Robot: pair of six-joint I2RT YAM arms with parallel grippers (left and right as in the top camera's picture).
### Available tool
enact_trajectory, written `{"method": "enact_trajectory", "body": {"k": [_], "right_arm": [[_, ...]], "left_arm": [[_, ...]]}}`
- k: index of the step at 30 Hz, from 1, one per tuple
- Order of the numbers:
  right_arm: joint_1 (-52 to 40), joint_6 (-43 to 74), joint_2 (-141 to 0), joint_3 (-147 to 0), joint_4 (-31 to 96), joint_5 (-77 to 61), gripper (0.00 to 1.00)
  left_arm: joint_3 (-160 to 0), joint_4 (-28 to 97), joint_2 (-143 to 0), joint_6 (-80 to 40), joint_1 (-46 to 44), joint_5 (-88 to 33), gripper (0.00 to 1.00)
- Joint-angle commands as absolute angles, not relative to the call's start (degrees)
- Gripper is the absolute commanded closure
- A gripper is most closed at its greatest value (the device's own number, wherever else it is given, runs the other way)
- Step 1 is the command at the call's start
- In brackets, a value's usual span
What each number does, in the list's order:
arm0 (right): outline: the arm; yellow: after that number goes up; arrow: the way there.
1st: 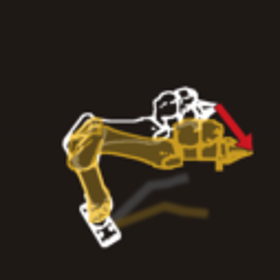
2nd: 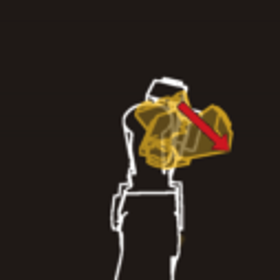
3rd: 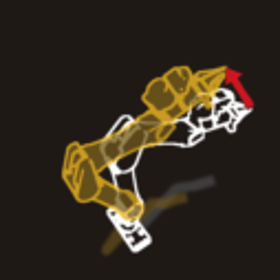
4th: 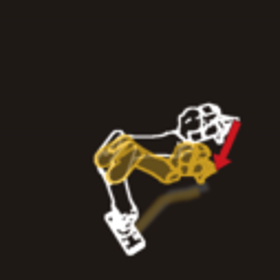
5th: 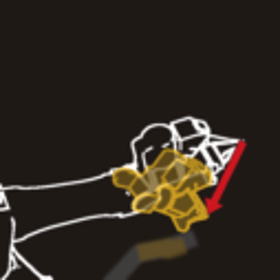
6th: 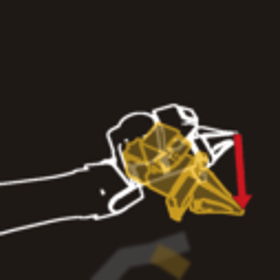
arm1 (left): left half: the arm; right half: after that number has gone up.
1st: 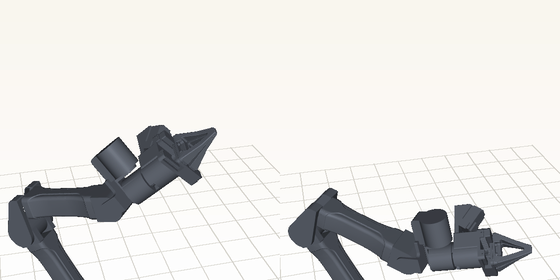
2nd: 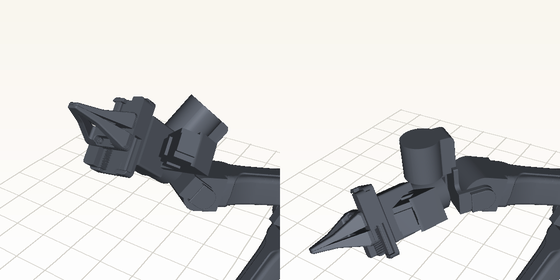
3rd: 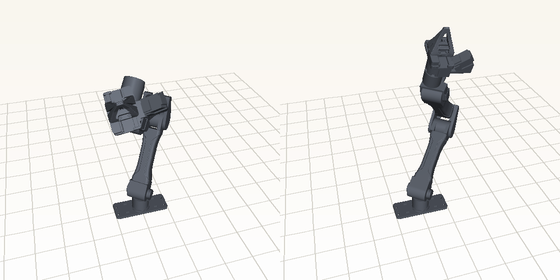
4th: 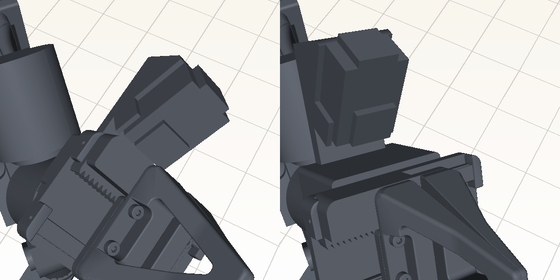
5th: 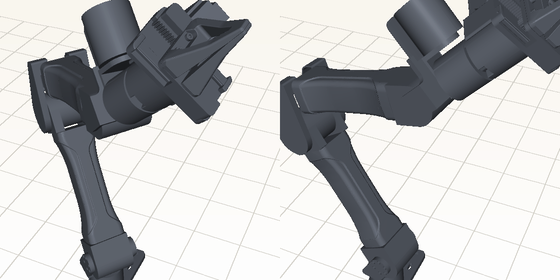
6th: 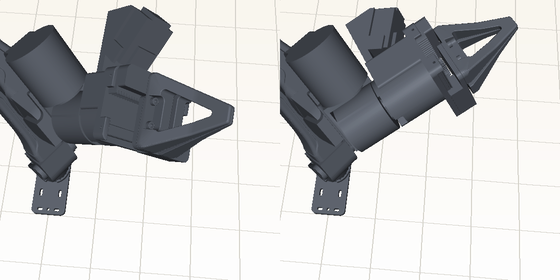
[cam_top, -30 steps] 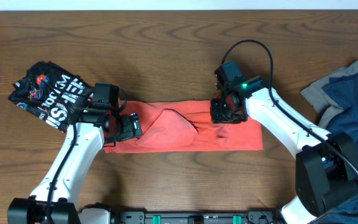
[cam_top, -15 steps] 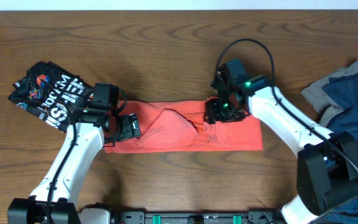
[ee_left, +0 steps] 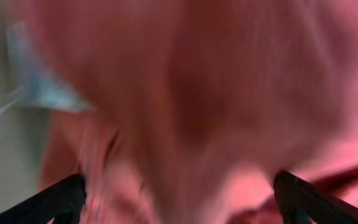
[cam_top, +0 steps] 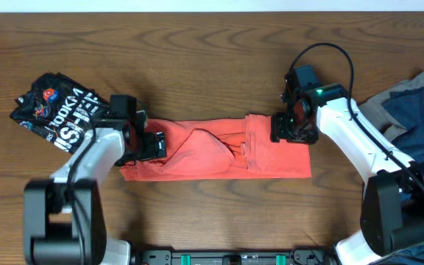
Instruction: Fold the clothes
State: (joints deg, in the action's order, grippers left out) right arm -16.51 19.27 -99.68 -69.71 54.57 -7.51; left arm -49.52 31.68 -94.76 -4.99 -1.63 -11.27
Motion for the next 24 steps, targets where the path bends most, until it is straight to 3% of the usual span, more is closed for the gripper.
{"method": "enact_trajectory", "body": {"k": [1, 10, 15, 24], "right_arm": [[-16.0, 20.1, -98.5, -70.6, 55.6, -4.8, 0.36], [-16.0, 20.1, -98.5, -70.6, 56.6, -3.2, 0.35], [-16.0, 20.1, -98.5, -70.6, 56.6, -3.2, 0.34], [-16.0, 19.7, -98.5, -70.6, 57.6, -3.2, 0.34]], "left_arm": [[-50.1, 29.8, -97.5, -1.5, -1.3, -14.3, 0.02], [-52.5, 32.6, -95.5, -0.6, -1.3, -14.3, 0.02], [-54.5, 33.3, -91.2, -0.2, -1.3, -8.0, 0.02], [-54.4, 31.6, -96.2, 0.4, -1.3, -4.3, 0.02]]}}
